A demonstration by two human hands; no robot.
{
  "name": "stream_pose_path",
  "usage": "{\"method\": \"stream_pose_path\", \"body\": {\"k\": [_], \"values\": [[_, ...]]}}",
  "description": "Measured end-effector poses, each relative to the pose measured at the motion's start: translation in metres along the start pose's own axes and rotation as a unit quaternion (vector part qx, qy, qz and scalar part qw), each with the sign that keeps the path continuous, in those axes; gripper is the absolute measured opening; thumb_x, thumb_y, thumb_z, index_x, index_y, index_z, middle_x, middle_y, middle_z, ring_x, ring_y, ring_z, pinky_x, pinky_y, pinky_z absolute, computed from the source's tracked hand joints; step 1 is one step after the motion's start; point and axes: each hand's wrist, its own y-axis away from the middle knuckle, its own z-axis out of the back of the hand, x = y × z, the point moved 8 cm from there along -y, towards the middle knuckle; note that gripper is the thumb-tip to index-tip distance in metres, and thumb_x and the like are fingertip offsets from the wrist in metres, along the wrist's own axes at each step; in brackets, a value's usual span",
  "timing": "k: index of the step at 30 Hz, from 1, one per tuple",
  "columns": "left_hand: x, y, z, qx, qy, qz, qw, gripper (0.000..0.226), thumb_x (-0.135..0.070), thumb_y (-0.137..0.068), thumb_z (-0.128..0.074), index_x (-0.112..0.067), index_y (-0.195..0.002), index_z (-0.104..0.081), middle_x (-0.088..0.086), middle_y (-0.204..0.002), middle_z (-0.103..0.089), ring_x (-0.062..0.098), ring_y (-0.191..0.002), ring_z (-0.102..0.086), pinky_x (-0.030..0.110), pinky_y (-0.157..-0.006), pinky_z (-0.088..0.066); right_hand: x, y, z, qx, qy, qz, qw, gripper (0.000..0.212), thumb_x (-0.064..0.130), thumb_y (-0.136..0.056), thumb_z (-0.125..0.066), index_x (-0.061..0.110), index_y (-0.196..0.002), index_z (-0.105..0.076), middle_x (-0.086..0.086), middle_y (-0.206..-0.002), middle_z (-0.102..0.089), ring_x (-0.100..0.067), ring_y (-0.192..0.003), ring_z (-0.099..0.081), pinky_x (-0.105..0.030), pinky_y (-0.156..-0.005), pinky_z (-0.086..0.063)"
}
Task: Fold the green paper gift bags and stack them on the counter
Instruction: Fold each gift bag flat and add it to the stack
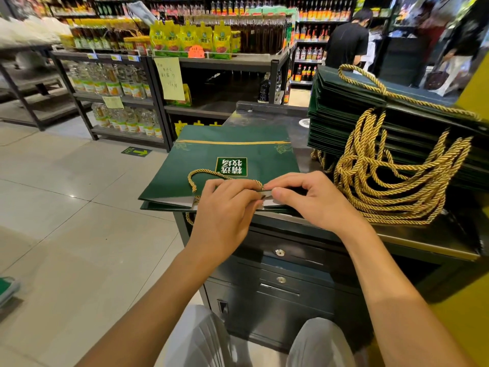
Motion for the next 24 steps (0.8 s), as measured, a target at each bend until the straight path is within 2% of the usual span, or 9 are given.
{"method": "stream_pose_path", "body": {"k": [5,10,13,16,19,21,22,24], "values": [[0.004,0.005,-0.002,0.054,0.061,0.013,0.997,0.014,-0.022,-0.097,-0.061,-0.016,-0.1,-0.073,-0.006,-0.12,-0.07,0.013,-0.106,-0.061,0.032,-0.092,-0.042,-0.001,0.0,0.002,-0.005,0.013,0.0,1.0,0.016,0.011,-0.093,-0.071,0.014,-0.105,-0.08,0.007,-0.101,-0.078,-0.008,-0.098,-0.07,-0.024,-0.092,-0.054],[0.016,0.014,0.005,0.12,0.173,0.079,0.974,0.009,-0.021,-0.096,-0.06,-0.019,-0.096,-0.069,-0.012,-0.13,-0.063,0.004,-0.123,-0.055,0.028,-0.105,-0.042,0.0,0.001,0.002,0.004,0.036,-0.006,0.999,0.016,0.013,-0.09,-0.074,0.02,-0.103,-0.081,0.013,-0.104,-0.077,-0.002,-0.103,-0.069,-0.021,-0.095,-0.051],[0.021,0.014,0.013,0.132,0.204,0.098,0.965,0.007,-0.019,-0.093,-0.065,-0.017,-0.097,-0.07,-0.01,-0.125,-0.063,0.003,-0.123,-0.056,0.018,-0.104,-0.043,0.002,0.002,0.001,0.002,0.032,-0.012,0.999,0.016,0.013,-0.088,-0.077,0.02,-0.101,-0.082,0.014,-0.104,-0.077,-0.001,-0.103,-0.069,-0.018,-0.096,-0.05],[0.026,0.011,0.026,0.113,0.197,0.112,0.967,0.015,-0.029,-0.092,-0.067,-0.017,-0.101,-0.069,-0.009,-0.117,-0.066,0.005,-0.116,-0.06,0.019,-0.098,-0.047,0.003,0.003,0.001,-0.002,0.034,-0.019,0.999,0.016,0.014,-0.087,-0.077,0.022,-0.101,-0.081,0.015,-0.103,-0.077,0.0,-0.102,-0.069,-0.015,-0.095,-0.049],[0.056,0.015,0.049,0.046,0.118,0.182,0.975,0.018,-0.032,-0.095,-0.064,-0.017,-0.106,-0.067,-0.008,-0.105,-0.067,0.007,-0.097,-0.062,0.033,-0.084,-0.055,0.006,0.004,0.001,-0.011,0.046,-0.022,0.999,0.014,0.017,-0.088,-0.076,0.022,-0.099,-0.081,0.015,-0.098,-0.077,-0.001,-0.097,-0.069,-0.013,-0.089,-0.05],[0.088,0.024,0.065,0.012,0.02,0.257,0.966,0.027,-0.036,-0.094,-0.063,-0.018,-0.113,-0.065,-0.002,-0.11,-0.064,0.017,-0.1,-0.058,0.045,-0.086,-0.054,0.008,0.005,0.0,-0.018,0.054,-0.019,0.998,0.011,0.02,-0.089,-0.076,0.023,-0.098,-0.081,0.015,-0.093,-0.077,0.0,-0.093,-0.069,-0.01,-0.083,-0.049],[0.105,0.033,0.069,0.012,0.0,0.315,0.949,0.033,-0.037,-0.094,-0.064,-0.018,-0.121,-0.063,0.002,-0.117,-0.061,0.021,-0.106,-0.056,0.047,-0.089,-0.052,0.01,0.005,0.0,-0.022,0.058,-0.016,0.998,0.011,0.021,-0.089,-0.075,0.023,-0.099,-0.081,0.016,-0.091,-0.076,0.0,-0.092,-0.069,-0.01,-0.081,-0.048],[0.132,0.054,0.07,0.027,0.063,0.452,0.889,0.049,-0.036,-0.095,-0.068,-0.016,-0.136,-0.053,0.006,-0.129,-0.054,0.022,-0.111,-0.054,0.042,-0.092,-0.051,0.012,0.006,-0.002,-0.03,0.065,-0.012,0.997,0.015,0.023,-0.088,-0.076,0.023,-0.103,-0.079,0.016,-0.093,-0.076,0.0,-0.093,-0.069,-0.013,-0.085,-0.05]]}}
